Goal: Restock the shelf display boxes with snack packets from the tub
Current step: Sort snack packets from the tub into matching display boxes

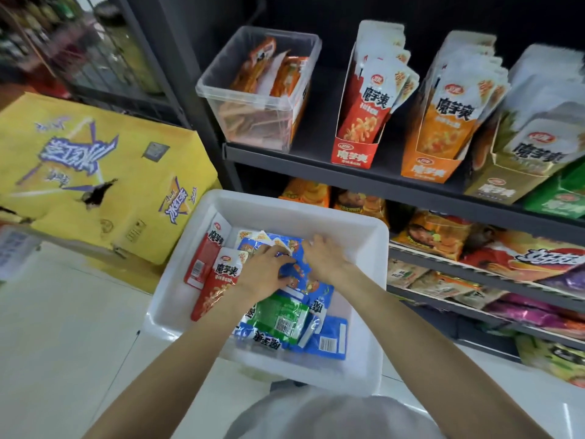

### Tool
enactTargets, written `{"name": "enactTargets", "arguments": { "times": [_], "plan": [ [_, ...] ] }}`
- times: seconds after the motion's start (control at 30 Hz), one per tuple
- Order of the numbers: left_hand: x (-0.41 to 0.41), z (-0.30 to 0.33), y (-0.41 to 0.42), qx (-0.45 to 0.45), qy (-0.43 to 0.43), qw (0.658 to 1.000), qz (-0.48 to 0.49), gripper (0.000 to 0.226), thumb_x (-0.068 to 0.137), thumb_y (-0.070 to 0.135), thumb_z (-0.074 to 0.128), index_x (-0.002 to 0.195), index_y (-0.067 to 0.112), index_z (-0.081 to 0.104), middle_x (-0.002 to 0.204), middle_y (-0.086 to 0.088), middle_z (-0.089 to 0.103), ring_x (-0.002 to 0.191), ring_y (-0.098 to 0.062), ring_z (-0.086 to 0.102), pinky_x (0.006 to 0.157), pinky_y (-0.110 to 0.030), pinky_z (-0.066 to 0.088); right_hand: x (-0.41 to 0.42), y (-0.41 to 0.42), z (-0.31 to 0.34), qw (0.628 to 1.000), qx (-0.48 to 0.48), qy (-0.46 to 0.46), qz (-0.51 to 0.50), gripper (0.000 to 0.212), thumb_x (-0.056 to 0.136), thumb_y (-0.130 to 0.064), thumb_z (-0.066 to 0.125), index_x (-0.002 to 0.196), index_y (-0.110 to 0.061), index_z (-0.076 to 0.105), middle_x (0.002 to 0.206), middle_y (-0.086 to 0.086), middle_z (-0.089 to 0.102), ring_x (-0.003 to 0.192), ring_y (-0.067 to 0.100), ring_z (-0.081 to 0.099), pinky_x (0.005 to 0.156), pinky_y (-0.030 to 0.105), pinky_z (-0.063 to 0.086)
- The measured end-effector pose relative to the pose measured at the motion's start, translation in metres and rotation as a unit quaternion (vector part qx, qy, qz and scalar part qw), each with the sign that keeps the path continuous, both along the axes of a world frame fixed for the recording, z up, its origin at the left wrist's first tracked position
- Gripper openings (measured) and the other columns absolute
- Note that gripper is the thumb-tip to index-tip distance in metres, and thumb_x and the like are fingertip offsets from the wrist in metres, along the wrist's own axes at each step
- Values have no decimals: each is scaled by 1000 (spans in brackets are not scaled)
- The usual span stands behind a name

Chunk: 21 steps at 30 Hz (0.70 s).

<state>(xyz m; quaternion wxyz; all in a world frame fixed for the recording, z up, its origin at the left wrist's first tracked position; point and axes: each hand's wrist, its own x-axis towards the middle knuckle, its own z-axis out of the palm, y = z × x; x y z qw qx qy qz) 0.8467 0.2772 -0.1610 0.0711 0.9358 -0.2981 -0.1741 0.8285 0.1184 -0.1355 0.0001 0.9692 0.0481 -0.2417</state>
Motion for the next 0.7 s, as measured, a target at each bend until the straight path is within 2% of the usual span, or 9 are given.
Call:
{"name": "enactTargets", "arguments": {
  "times": [0.07,0.17,0.33,0.4,0.47,0.5,0.57,0.6,0.7],
  "plan": [
    [-1,1,1,-11,5,1000,-8,44,88,43,59,130,33,53,137,10,44,126,-18,35,102,-33,36,-2,-4,4,999,-7,43,-1,64,84,-30,70,135,-8,37,128,11,49,117,30,50,85,36,45],
    [-2,-2,3,-28,1,1000,-6,42,87,42,61,128,33,55,136,8,46,126,-18,36,102,-32,35,-8,-15,9,998,-33,61,15,32,89,-12,62,120,-6,55,122,11,59,111,29,57,77,32,43],
    [-2,-5,7,-57,6,998,12,41,86,40,64,125,32,57,134,8,49,126,-17,38,103,-31,36,-25,-19,30,996,-74,46,35,30,92,-3,49,121,-4,56,126,14,47,115,32,48,85,35,43],
    [0,-5,8,-75,15,997,28,40,84,37,66,123,30,57,132,7,51,124,-18,40,102,-31,37,-34,-19,51,996,-70,-61,16,31,86,-4,58,117,-5,55,113,13,57,100,29,61,73,31,46],
    [4,-4,10,-66,30,997,41,42,83,36,68,123,27,58,132,6,51,123,-19,42,100,-32,39,-44,-27,80,970,-87,-223,-52,29,78,-10,69,104,-8,57,82,9,66,72,25,68,53,27,45],
    [5,-3,9,-66,34,996,52,43,83,35,69,123,27,58,131,5,52,122,-19,44,100,-33,39,-51,-35,89,954,-40,-278,-108,22,83,-12,65,102,-9,55,75,7,65,66,25,67,50,27,43],
    [2,4,3,-127,30,987,97,39,84,33,68,122,26,60,127,4,57,118,-18,50,98,-31,40,-65,-54,105,892,173,-334,-251,8,93,-14,57,99,-10,53,72,4,63,65,25,64,53,31,44],
    [-1,12,-4,-189,34,972,135,34,87,31,66,120,25,62,124,4,60,114,-13,53,96,-27,40,-72,-63,108,833,289,-347,-318,6,93,-14,58,96,-12,54,73,-1,63,66,20,64,55,32,47],
    [-24,56,-34,-431,173,851,245,27,90,24,63,117,21,64,115,3,67,97,2,59,86,-16,42,-89,-74,109,656,528,-337,-421,11,91,-7,60,94,-16,55,74,-12,66,67,4,65,52,24,50]
  ]
}}
